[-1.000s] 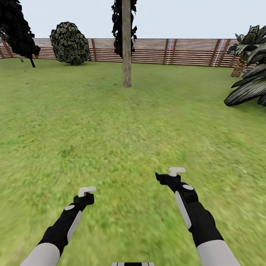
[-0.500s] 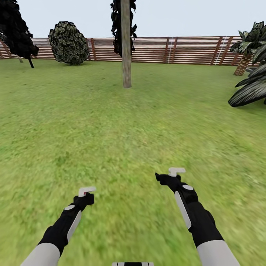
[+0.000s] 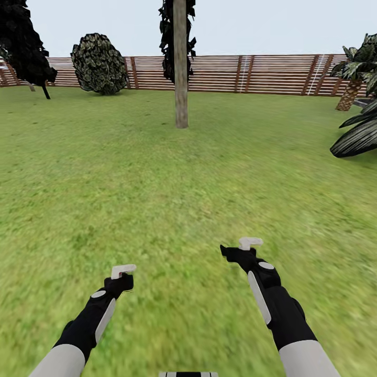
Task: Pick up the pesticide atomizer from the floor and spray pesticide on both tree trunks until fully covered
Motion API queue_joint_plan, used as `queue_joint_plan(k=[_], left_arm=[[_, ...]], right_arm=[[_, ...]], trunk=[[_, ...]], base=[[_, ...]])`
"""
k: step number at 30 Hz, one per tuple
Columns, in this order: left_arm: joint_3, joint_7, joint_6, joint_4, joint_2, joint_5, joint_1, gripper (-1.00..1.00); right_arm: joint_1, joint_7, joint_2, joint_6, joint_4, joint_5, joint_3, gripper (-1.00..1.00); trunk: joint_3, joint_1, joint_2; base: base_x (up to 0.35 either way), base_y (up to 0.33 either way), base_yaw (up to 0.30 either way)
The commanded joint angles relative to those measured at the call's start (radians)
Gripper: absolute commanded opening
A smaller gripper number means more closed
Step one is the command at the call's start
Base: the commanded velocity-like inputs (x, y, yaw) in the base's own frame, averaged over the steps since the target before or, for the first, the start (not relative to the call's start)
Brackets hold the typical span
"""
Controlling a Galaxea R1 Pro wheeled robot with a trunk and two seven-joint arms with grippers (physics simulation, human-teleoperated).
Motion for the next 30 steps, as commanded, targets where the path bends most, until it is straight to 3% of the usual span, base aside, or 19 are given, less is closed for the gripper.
queue_joint_plan(k=[1,7,30], left_arm=[[0.000,0.000,0.000,0.000,0.000,0.000,0.000,-1.00],[0.000,0.000,0.000,0.000,0.000,-0.001,0.000,-1.00],[0.000,0.000,0.000,-0.001,0.000,0.000,0.000,-1.00]], right_arm=[[0.000,0.000,0.000,0.000,0.000,0.000,0.000,1.00],[0.000,0.000,0.000,0.000,-0.001,0.000,0.000,1.00],[0.000,0.000,0.000,0.000,0.000,0.000,0.000,1.00]], trunk=[[0.000,0.000,0.000],[0.002,0.000,0.000],[0.002,0.000,0.000]], base=[[0.338,0.000,0.137],[0.338,0.000,0.123],[0.338,0.000,0.003]])
